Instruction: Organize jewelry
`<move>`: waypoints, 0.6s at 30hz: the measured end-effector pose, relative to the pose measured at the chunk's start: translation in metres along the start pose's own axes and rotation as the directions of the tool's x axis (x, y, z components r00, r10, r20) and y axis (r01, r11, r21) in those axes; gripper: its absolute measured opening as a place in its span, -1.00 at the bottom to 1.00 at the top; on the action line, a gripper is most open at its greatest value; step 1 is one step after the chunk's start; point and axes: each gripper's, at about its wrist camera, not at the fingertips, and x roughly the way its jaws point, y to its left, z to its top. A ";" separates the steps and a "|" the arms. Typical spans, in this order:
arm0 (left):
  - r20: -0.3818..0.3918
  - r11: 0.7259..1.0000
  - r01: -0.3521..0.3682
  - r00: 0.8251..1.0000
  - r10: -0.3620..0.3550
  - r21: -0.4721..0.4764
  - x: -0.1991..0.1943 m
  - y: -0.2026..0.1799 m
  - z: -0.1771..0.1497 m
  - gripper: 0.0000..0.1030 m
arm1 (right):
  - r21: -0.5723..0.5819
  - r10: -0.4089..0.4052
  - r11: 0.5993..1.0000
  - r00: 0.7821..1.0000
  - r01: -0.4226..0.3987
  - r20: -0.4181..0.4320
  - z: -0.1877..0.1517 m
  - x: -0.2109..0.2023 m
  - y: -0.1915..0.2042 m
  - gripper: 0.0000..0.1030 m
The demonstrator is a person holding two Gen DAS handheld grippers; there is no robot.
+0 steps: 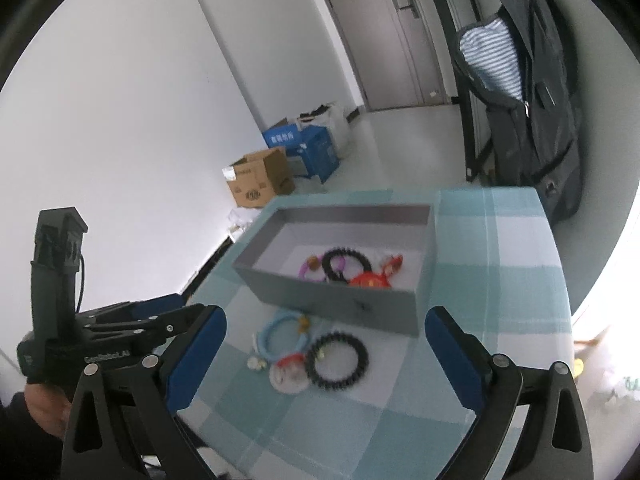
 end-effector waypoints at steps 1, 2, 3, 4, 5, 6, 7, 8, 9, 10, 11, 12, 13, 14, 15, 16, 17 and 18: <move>-0.010 1.000 -0.004 1.000 0.004 -0.006 0.001 0.000 -0.002 0.28 | 0.003 -0.001 1.000 1.000 0.001 -0.009 -0.003 0.000 0.000 0.95; -0.022 1.000 -0.017 1.000 0.016 -0.012 0.002 0.000 -0.005 0.28 | 0.004 -0.003 1.000 1.000 0.003 -0.020 -0.005 0.000 -0.001 0.95; -0.034 0.999 -0.029 0.999 0.029 -0.014 0.003 -0.001 -0.008 0.28 | 0.005 -0.008 1.000 1.000 0.009 -0.030 -0.008 0.001 -0.001 0.95; -0.042 0.999 -0.040 0.998 0.039 -0.015 0.005 -0.002 -0.011 0.28 | 0.007 -0.011 1.000 0.999 0.012 -0.036 -0.011 0.001 -0.002 0.97; -0.048 0.999 -0.046 0.998 0.045 -0.009 0.006 -0.004 -0.015 0.28 | 0.011 -0.016 1.000 0.999 0.016 -0.043 -0.013 0.002 -0.004 0.99; -0.053 0.999 -0.053 0.997 0.053 0.006 0.007 -0.006 -0.017 0.28 | 0.014 -0.023 1.000 0.998 0.024 -0.052 -0.016 0.004 -0.006 1.00; -0.053 0.998 -0.061 0.997 0.062 0.021 0.008 -0.008 -0.018 0.28 | 0.015 -0.028 0.999 0.998 0.029 -0.064 -0.020 0.006 -0.007 1.00; -0.051 0.997 -0.066 0.996 0.067 0.032 0.009 -0.009 -0.019 0.28 | 0.013 -0.034 0.999 0.996 0.035 -0.080 -0.023 0.009 -0.009 1.00; -0.052 0.997 -0.065 0.996 0.067 0.037 0.009 -0.009 -0.020 0.28 | 0.010 -0.045 0.999 0.994 0.046 -0.096 -0.026 0.011 -0.011 1.00; -0.057 0.997 -0.061 0.996 0.063 0.038 0.011 -0.009 -0.020 0.28 | 0.006 -0.056 0.998 0.992 0.057 -0.109 -0.028 0.013 -0.012 1.00; -0.061 0.998 -0.060 0.996 0.063 0.036 0.012 -0.008 -0.020 0.28 | 0.005 -0.062 0.998 0.991 0.063 -0.120 -0.031 0.015 -0.014 1.00; -0.065 0.998 -0.061 0.996 0.063 0.035 0.014 -0.007 -0.020 0.28 | 0.006 -0.064 0.998 0.989 0.065 -0.130 -0.032 0.017 -0.015 1.00; -0.074 0.998 -0.056 0.996 0.058 0.036 0.017 -0.006 -0.019 0.29 | 0.006 -0.065 0.998 0.989 0.066 -0.135 -0.033 0.018 -0.016 1.00; -0.081 0.998 -0.054 0.995 0.056 0.037 0.019 -0.006 -0.020 0.29 | 0.004 -0.071 0.997 0.988 0.072 -0.138 -0.033 0.020 -0.017 1.00; -0.085 0.998 -0.054 0.995 0.057 0.038 0.022 -0.005 -0.018 0.29 | 0.000 -0.077 0.997 0.987 0.078 -0.141 -0.033 0.022 -0.017 1.00; -0.084 0.998 -0.056 0.995 0.060 0.043 0.023 -0.006 -0.019 0.29 | 0.000 -0.079 0.997 0.986 0.080 -0.144 -0.033 0.024 -0.017 1.00; -0.083 0.997 -0.058 0.995 0.062 0.051 0.024 -0.007 -0.017 0.29 | 0.003 -0.078 0.997 0.986 0.079 -0.149 -0.032 0.028 -0.018 0.99; -0.083 0.997 -0.056 0.995 0.060 0.055 0.024 -0.006 -0.016 0.29 | 0.006 -0.077 0.997 0.985 0.079 -0.154 -0.031 0.031 -0.019 0.99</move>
